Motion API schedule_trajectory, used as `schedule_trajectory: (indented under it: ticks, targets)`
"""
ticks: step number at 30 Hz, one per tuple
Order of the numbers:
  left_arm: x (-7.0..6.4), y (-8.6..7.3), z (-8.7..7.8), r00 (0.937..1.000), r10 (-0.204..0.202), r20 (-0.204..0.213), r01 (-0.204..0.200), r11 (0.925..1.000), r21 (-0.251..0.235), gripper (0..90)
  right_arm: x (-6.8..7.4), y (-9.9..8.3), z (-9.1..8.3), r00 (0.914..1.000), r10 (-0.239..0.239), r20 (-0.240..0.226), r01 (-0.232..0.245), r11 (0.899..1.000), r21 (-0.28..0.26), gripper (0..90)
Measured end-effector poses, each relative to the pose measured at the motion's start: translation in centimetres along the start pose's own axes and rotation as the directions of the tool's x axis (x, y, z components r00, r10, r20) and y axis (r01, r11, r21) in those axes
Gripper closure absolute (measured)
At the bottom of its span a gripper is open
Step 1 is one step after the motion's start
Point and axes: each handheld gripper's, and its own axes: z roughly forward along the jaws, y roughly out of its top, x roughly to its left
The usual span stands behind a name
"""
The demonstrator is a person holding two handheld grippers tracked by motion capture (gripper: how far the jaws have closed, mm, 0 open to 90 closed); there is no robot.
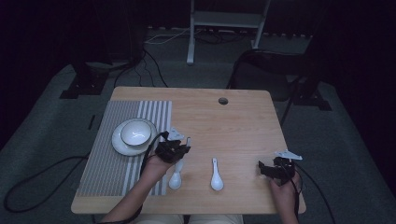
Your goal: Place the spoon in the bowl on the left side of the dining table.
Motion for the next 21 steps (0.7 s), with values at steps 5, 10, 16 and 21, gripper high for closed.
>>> schedule_trajectory:
  ticks: [5,10,16,21]
  targets:
    - [1.8,-0.2,-1.2,0.9992,-0.034,-0.023,0.033,0.9991,-0.028,85.4,0.0,0.0,0.0,1.0,0.001,0.0,-0.001,1.0,0.0,12.4]
    - [2.7,-0.2,-2.1,0.9981,-0.045,-0.041,0.044,0.9981,-0.043,85.4,0.0,0.0,0.0,1.0,0.0,0.0,0.0,1.0,0.0,12.4]
    - [4.2,-0.1,-3.6,0.9957,-0.061,-0.069,0.056,0.9957,-0.073,85.4,0.0,0.0,0.0,1.0,0.002,0.0,-0.002,1.0,0.0,12.4]
    - [6.4,0.0,-5.5,0.9901,-0.093,-0.105,0.081,0.9903,-0.113,85.4,0.0,0.0,0.0,1.0,0.002,0.0,-0.002,1.0,0.0,12.4]
